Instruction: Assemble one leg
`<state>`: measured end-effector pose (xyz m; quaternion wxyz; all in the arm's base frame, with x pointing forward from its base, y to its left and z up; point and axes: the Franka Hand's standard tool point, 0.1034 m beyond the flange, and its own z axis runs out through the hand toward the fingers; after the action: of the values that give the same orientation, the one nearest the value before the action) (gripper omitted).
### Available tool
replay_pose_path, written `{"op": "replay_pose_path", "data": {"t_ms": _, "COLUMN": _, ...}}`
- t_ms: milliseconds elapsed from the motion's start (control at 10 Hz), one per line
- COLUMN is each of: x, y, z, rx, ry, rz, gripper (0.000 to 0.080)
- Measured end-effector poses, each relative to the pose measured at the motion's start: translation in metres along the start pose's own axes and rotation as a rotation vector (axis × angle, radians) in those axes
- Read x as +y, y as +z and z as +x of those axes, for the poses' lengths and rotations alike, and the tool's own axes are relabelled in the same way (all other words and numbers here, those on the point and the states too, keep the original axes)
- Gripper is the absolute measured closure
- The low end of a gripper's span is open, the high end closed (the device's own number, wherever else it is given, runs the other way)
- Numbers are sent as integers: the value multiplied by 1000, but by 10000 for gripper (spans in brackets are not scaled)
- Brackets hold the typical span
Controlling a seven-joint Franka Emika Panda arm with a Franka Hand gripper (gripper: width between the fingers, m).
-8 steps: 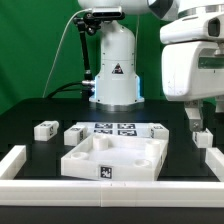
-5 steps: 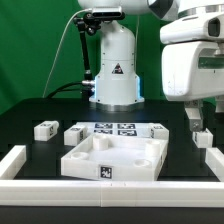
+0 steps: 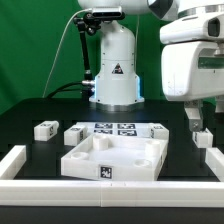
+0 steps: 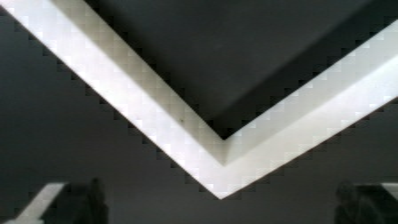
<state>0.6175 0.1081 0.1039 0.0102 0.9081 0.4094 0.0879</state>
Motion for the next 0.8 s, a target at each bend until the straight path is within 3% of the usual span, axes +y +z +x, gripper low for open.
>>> {"op": "replay_pose_path", "data": {"t_ms": 300, "x": 2, "y": 1, "z": -4, "rx": -8, "ry": -54, "rz": 4, "gripper": 150}}
{"op": "replay_pose_path", "data": {"t_ms": 600, "x": 1, "y": 5, "z": -29, "rx": -54, "ry": -336, "rz": 33, "gripper": 150}}
{"op": "replay_pose_path", "data": {"t_ms": 800, "x": 0, "y": 5, "z": -31, "rx": -67, "ry": -358, "rz": 36, "gripper": 150}}
